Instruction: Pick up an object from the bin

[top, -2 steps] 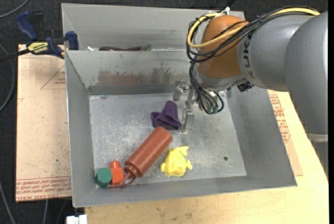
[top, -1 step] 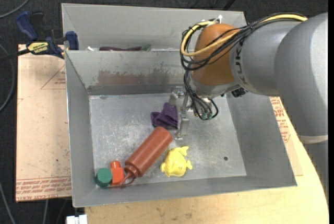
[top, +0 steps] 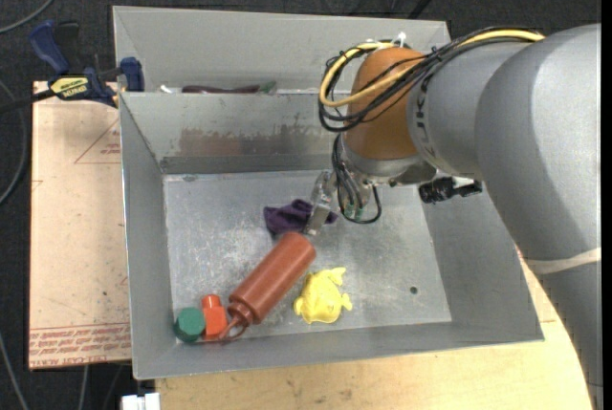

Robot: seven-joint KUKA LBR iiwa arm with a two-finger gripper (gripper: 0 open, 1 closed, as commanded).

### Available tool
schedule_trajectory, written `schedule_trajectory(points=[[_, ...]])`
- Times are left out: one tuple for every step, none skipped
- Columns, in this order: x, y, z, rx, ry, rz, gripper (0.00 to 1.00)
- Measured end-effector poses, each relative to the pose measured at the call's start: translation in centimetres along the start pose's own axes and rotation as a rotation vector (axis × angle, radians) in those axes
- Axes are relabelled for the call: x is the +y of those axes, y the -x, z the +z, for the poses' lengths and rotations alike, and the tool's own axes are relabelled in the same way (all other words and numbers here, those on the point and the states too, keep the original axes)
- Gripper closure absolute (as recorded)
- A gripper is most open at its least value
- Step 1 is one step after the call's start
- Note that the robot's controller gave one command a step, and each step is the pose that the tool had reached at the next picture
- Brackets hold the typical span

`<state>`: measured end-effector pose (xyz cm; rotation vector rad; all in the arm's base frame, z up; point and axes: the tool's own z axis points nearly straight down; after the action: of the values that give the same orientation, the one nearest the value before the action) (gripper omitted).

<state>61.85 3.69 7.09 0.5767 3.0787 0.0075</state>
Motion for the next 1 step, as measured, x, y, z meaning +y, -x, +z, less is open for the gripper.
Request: schedule_trajectory(points=[[0.00, 0.00, 0.00, 0.000, 0.000, 0.000, 1.00]])
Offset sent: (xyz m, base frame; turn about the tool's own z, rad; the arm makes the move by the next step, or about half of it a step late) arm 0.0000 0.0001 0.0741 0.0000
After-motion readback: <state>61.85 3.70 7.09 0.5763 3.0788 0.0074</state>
